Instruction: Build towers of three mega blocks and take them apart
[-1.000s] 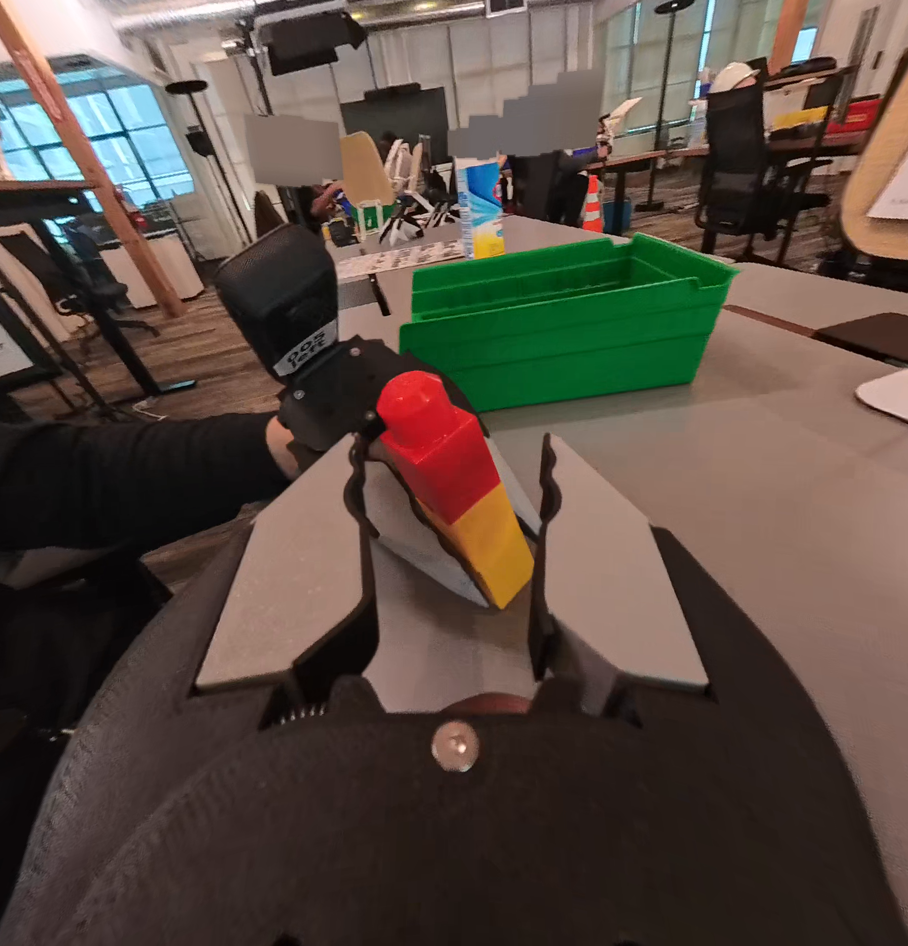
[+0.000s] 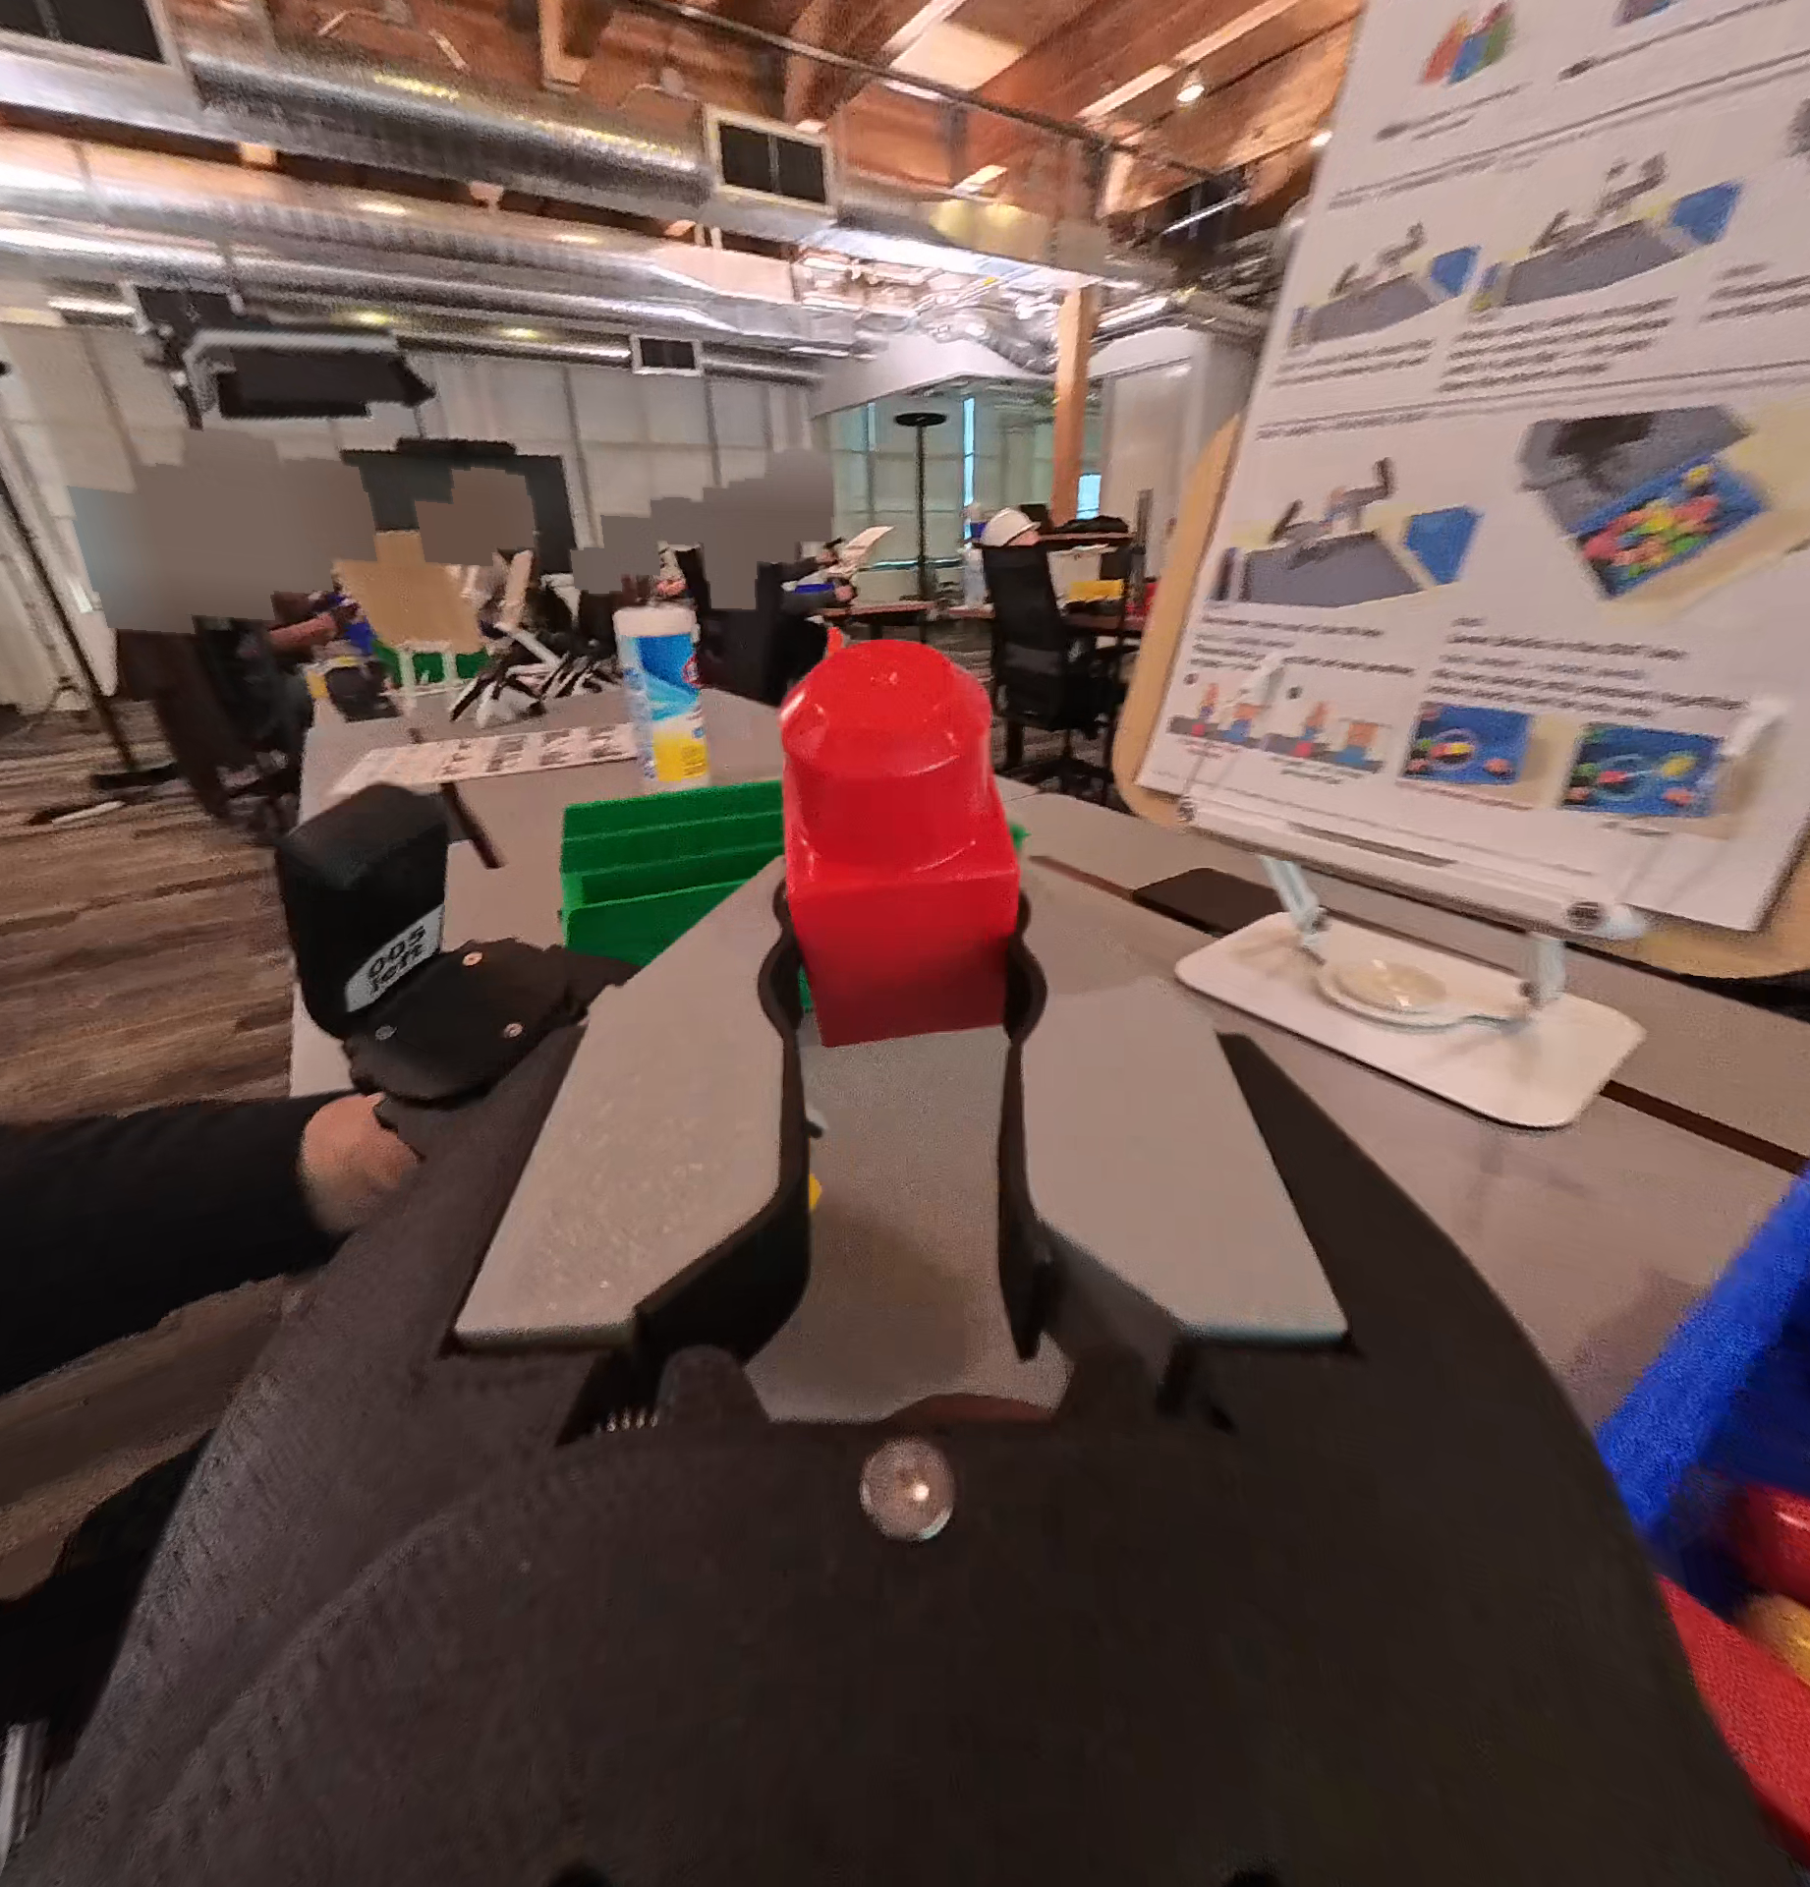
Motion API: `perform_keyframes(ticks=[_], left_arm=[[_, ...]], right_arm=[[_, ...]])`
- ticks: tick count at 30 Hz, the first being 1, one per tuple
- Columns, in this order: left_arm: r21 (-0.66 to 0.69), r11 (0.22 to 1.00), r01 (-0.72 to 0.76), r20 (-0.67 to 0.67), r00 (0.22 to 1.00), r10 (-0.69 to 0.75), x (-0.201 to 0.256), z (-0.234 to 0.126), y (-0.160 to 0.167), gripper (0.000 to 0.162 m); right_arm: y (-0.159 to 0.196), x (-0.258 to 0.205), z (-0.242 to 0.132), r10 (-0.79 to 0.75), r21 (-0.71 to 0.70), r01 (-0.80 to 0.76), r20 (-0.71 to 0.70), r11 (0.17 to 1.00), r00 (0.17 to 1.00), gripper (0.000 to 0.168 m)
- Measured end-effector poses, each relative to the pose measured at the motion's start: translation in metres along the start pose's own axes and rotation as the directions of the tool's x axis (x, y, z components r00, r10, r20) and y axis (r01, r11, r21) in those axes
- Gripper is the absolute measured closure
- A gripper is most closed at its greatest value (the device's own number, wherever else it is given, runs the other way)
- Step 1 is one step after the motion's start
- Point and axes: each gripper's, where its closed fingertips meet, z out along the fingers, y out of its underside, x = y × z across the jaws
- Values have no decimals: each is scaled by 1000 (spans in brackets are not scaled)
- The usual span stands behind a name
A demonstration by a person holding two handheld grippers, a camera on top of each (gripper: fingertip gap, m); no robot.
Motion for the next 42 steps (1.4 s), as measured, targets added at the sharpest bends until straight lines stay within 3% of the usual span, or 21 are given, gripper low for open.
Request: perform_keyframes(ticks=[4, 7, 13, 16, 18, 22, 26, 29, 31, 36, 39, 42], left_arm=[[-12, 1000, -22, 26, 999, 23, -3, 1, 2, 124], [-21, 1000, -21, 38, 999, 22, -5, 2, 3, 125], [-37, 999, -37, 58, 998, 40, -7, 3, 5, 125], [-40, 998, -47, 69, 996, 49, -9, 3, 6, 125], [-42, 998, -44, 67, 997, 47, -9, 3, 6, 124], [-45, 998, -43, 56, 997, 45, -8, 3, 7, 125], [-50, 997, -56, 57, 997, 59, -6, 4, 7, 124], [-50, 997, -63, 61, 996, 66, -6, 3, 7, 125], [-48, 997, -62, 61, 996, 65, -7, 3, 7, 125], [-38, 997, -74, 45, 996, 76, -2, 3, 5, 125], [-37, 995, -96, 33, 995, 97, 2, 4, 5, 124], [-28, 996, -80, 31, 996, 80, 2, 3, 4, 125]], right_arm=[[-25, 60, -45, 56, 58, -44, -225, 997, 973, 133], [-19, 114, -81, 28, 16, -24, -427, 1000, 904, 133], [54, 192, -116, -15, -213, -151, -624, 965, 781, 132], [100, 199, -112, 15, -331, -274, -612, 903, 791, 121], [98, 198, -112, -4, -349, -268, -615, 898, 788, 118], [44, 165, -96, 14, -218, -154, -534, 964, 846, 119], [21, 84, -48, 76, -200, -126, -241, 972, 968, 113], [36, 10, -4, 73, -289, -66, 13, 955, 997, 106], [58, -27, 20, 15, -365, 24, 103, 931, 995, 104], [106, -66, 57, -83, -470, 141, 141, 872, 987, 99], [118, -69, 65, -110, -467, 160, 131, 869, 985, 132], [115, -66, 63, -156, -463, 196, 125, 864, 980, 134]])
